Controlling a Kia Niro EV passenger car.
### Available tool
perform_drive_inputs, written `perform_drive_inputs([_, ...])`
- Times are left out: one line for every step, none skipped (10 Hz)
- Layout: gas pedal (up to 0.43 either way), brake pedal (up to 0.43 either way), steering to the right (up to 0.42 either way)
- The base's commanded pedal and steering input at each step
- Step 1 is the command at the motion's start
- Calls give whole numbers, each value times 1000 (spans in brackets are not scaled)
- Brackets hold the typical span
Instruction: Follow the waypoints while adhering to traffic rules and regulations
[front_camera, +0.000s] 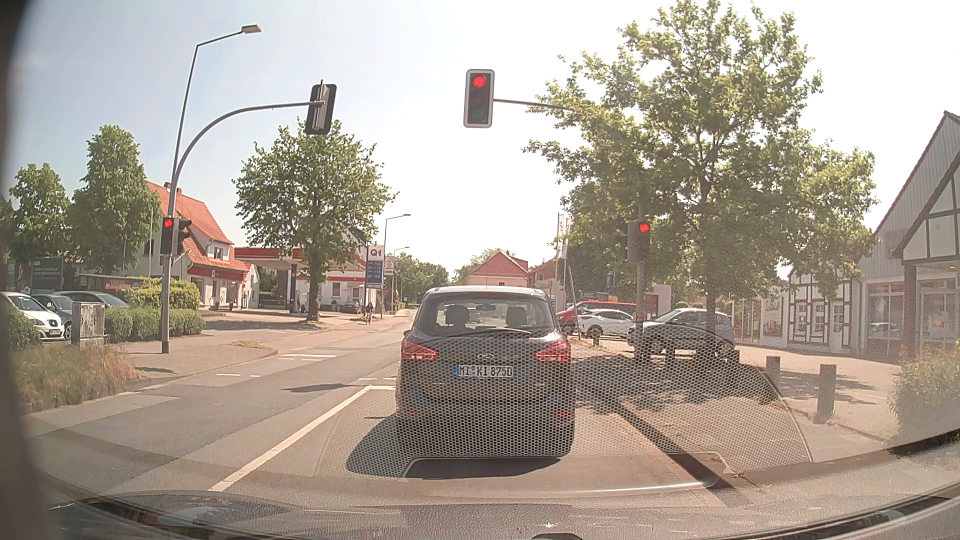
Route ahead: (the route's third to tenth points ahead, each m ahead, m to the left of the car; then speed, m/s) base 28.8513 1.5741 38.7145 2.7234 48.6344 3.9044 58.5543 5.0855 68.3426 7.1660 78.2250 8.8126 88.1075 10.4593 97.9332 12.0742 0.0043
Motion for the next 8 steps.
perform_drive_inputs([0,201,-12])
perform_drive_inputs([0,201,-12])
perform_drive_inputs([0,201,-12])
perform_drive_inputs([0,201,-12])
perform_drive_inputs([0,201,-12])
perform_drive_inputs([0,201,-12])
perform_drive_inputs([0,201,-12])
perform_drive_inputs([0,201,-12])
